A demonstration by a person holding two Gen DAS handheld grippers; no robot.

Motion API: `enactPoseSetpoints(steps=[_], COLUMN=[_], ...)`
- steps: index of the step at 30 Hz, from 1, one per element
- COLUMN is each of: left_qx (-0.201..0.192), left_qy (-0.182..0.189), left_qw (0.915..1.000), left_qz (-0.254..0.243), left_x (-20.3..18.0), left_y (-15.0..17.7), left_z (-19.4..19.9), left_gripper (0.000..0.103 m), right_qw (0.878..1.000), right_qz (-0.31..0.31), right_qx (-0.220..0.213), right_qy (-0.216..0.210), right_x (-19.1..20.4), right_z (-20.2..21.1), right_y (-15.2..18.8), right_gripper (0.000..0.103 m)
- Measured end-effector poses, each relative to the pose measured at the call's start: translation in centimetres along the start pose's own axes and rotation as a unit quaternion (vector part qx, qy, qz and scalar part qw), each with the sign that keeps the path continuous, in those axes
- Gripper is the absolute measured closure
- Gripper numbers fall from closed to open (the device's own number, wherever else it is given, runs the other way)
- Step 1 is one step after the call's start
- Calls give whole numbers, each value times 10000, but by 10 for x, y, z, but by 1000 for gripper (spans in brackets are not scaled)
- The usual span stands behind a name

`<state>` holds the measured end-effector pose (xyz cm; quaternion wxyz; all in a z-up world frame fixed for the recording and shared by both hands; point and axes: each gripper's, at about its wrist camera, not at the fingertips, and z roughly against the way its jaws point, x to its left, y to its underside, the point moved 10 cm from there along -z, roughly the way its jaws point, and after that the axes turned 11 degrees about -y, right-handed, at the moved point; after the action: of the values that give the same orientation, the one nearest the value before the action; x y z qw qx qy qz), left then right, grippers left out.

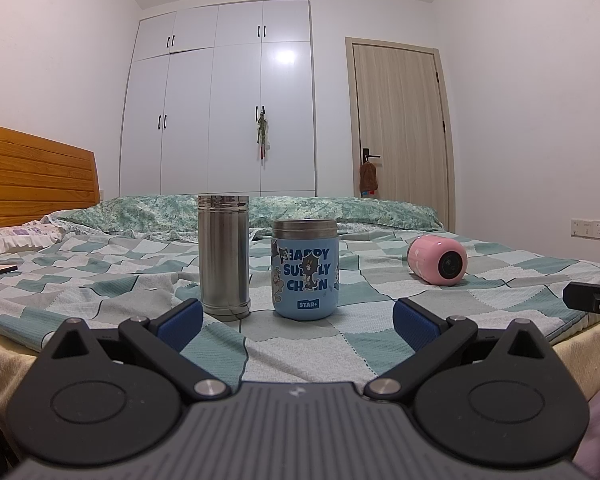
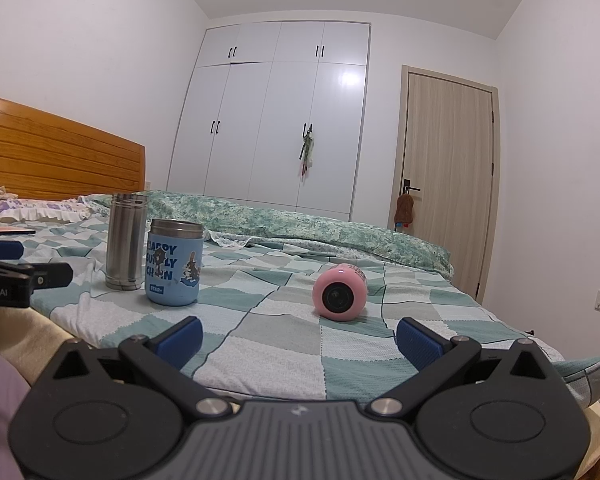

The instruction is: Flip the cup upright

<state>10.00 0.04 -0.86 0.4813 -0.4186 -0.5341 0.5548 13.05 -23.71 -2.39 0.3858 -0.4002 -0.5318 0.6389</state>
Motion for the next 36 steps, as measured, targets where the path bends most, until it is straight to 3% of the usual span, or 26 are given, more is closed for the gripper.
enactPoseSetpoints(steps=[15, 18, 24, 30, 36], left_qx=[13, 122, 173, 155, 793], left_qy=[-10, 148, 670, 1107, 1284], left_qw=[10000, 9997, 9969, 9915, 9842], left_qz=[-75, -154, -365, -659, -929], left_x=[-3, -14, -62, -128, -198], left_y=[0, -3, -29, -67, -85], left_z=[-3, -7, -16, -47, -126], left_gripper=[0, 0, 0, 0, 0], right_qw=[10000, 10000, 9994, 9993, 9974], right_qz=[15, -82, -321, -311, -434], right_qx=[11, 40, 106, 205, 546], right_qy=[10, -38, -61, 78, 189], right_x=[0, -3, -26, -79, -150], right_z=[0, 0, -3, -15, -50], right_y=[0, -3, -10, -22, -28], right_gripper=[0, 0, 0, 0, 0])
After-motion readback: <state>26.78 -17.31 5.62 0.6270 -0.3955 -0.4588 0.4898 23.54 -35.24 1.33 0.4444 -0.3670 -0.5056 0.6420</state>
